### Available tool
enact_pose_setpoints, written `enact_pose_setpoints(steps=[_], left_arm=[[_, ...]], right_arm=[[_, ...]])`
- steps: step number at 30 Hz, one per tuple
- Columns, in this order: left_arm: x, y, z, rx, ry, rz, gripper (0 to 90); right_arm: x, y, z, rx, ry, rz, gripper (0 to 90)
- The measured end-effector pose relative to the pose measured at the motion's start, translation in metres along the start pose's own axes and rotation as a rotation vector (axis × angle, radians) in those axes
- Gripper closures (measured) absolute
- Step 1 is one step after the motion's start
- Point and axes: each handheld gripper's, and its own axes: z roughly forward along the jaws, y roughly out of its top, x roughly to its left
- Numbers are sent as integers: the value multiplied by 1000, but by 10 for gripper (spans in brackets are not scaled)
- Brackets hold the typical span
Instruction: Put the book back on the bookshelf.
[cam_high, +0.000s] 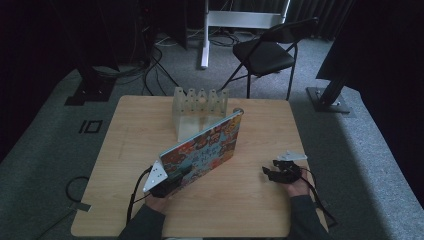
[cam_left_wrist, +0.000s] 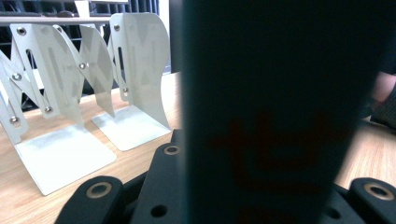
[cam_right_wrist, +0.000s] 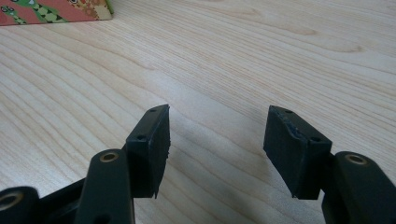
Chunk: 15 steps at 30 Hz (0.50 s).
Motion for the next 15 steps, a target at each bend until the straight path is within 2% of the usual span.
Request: enact_pose_setpoints(steps=[15], left_arm=[[-5, 3, -1, 9, 0, 16, 768]], right_arm=[[0, -1, 1, 7, -5, -4, 407]])
